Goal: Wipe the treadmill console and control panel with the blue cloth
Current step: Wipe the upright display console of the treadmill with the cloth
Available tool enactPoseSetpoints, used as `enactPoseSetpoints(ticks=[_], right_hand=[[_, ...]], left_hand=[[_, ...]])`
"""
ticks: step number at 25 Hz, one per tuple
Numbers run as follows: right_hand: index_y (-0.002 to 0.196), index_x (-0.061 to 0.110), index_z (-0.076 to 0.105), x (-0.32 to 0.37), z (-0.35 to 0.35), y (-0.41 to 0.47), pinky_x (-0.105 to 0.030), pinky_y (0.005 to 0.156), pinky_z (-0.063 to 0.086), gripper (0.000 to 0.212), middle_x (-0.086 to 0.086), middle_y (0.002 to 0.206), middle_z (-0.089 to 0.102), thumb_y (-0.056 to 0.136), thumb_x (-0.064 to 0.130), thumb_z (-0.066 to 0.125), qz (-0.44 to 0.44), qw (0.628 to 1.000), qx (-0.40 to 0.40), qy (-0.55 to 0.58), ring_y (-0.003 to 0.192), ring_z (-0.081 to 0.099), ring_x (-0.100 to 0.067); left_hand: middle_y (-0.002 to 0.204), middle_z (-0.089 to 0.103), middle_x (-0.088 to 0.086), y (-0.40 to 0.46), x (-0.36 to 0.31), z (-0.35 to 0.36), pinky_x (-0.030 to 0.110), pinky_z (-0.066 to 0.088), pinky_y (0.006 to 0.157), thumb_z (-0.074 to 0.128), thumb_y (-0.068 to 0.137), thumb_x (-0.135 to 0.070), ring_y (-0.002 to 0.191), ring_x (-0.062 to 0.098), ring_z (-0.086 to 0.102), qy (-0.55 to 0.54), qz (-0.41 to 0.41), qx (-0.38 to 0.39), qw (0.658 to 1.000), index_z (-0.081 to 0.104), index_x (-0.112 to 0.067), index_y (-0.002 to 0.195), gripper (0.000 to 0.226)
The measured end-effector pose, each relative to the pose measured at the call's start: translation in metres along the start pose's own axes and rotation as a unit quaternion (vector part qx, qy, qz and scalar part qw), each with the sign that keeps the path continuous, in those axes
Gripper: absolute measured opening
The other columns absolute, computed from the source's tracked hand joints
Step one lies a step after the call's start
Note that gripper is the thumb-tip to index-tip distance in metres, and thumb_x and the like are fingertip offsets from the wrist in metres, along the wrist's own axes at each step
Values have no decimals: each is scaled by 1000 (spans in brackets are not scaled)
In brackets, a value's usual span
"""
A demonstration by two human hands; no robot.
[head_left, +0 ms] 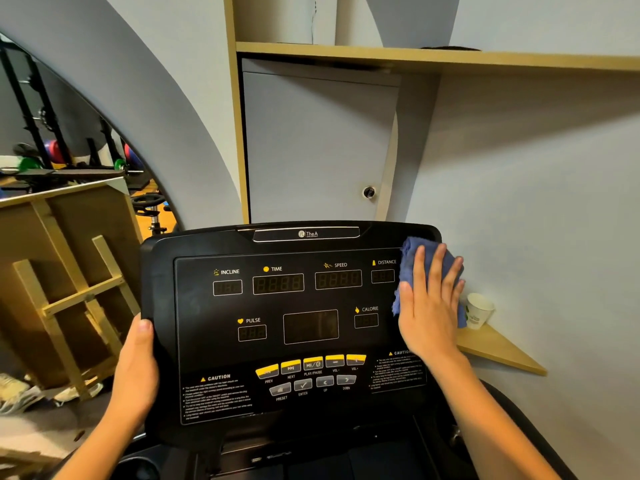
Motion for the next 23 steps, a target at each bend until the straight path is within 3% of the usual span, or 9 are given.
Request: enactPoseSetpoints(ticks=[4,6,9,12,16,19,23], right_hand=[[161,26,-14,14,-12,33,-63,124,5,66,-11,169,-17,102,48,7,30,999,-40,10,153,-15,-44],[162,24,-9,21,-13,38,-63,124,5,66,-11,170,-14,102,49,6,52,997,-48,15,154,-13,-44],[162,23,-6,33,-14,42,-65,123,5,66,-13,170,-9,102,49,6,70,996,-56,24,154,-9,-46],[162,22,-6,53,-15,46,-65,123,4,67,-14,170,-8,102,48,5,76,995,-60,37,154,-9,-46],[163,23,-5,104,-14,45,-64,123,1,67,-12,171,-8,102,49,4,50,995,-62,55,154,-11,-44],[163,21,1,151,-12,37,-63,123,1,66,-11,171,-4,103,47,8,22,996,-65,62,154,-10,-45],[163,21,1,205,-8,23,-64,123,3,66,-12,171,-5,103,47,9,-12,996,-57,70,154,-11,-44]], left_hand=[[117,54,5,-2,-4,1,26,37,85,23,107,-30,107,15,48,0,10,9,1000,51,-9,129,42],[113,57,2,-3,-6,0,28,36,88,23,107,-31,100,6,53,-11,12,11,1000,53,-16,126,38],[107,61,-15,-2,-7,-1,19,38,88,23,107,-29,94,-21,54,-24,21,16,999,53,-29,118,31],[102,64,-36,0,-5,1,-1,37,82,23,107,-26,94,-28,51,-25,28,25,999,52,-36,113,31],[110,62,-11,2,0,1,0,40,79,24,107,-23,95,-20,57,-49,36,28,998,53,-20,121,32],[110,62,-6,3,2,0,8,43,81,24,108,-23,94,-14,59,-63,34,31,997,54,-16,119,32],[114,62,-8,5,8,1,6,45,82,24,107,-23,101,-13,59,-73,25,39,996,52,-16,125,34]])
Point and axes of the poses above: each hand's wrist, its own y-axis towards the middle knuckle, its own z-axis out of the palm, x = y × z, the point moved 8 cm from there along y, towards the middle knuckle
